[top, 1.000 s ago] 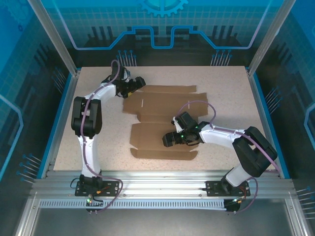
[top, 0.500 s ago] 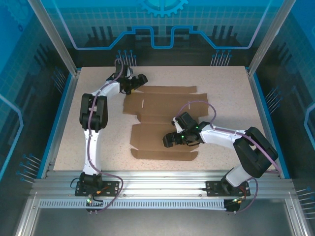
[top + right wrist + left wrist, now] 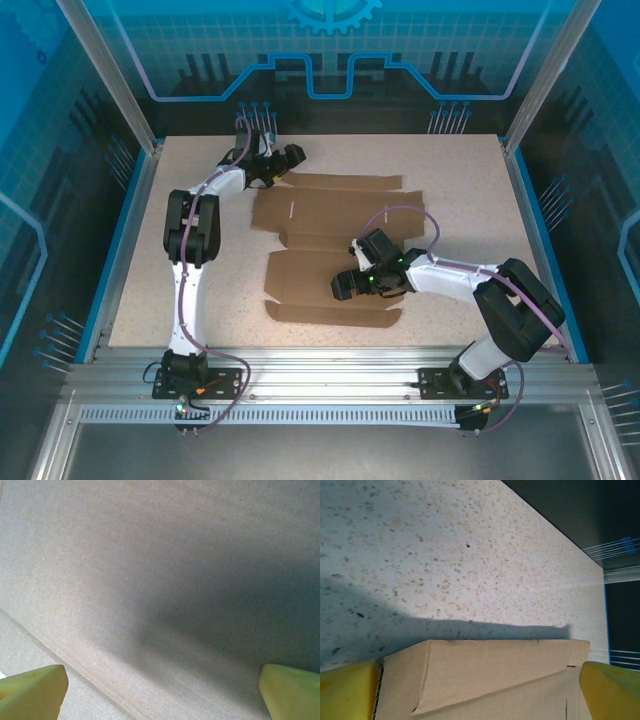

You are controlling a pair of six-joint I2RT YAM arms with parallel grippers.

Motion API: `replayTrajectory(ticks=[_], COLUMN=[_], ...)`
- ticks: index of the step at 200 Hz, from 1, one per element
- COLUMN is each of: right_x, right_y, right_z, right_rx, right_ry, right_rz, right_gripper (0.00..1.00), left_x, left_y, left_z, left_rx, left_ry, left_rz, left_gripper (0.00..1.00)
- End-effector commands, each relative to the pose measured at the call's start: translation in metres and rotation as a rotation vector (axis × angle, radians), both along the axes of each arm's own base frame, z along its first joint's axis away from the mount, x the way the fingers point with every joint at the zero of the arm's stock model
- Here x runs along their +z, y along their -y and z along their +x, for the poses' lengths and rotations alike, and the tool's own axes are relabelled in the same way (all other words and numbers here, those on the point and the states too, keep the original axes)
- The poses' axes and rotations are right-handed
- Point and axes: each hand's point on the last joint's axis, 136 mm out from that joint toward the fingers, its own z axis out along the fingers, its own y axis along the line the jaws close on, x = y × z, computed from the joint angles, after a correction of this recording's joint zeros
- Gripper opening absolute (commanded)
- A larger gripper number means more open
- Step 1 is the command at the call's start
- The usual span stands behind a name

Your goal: Fold the paper box

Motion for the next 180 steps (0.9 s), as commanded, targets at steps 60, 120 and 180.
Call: replayTrajectory(ticks=[60, 120, 180], right_x=[-0.024, -0.027, -0.024], right_y=[0.005, 0.006, 0.008], right_z=[-0.019, -0.021, -0.021], right_rx=[0.014, 0.016, 0.014], right_ry=[-0.081, -0.090, -0.085], right_rz=[-0.042, -0.049, -0.064], right_gripper=[1.00, 1.00, 1.00], left_x=[0.013, -0.015, -0.045], left_y=[0.051, 0.067, 0.065], left_z=[0.000, 0.004, -0.006], left_rx=[-0.110, -0.095, -0.069], left_ry=[0.061, -0.023, -0.139], left_rz=[-0.067, -0.083, 0.068], left_gripper=[0.99, 0.99, 0.99])
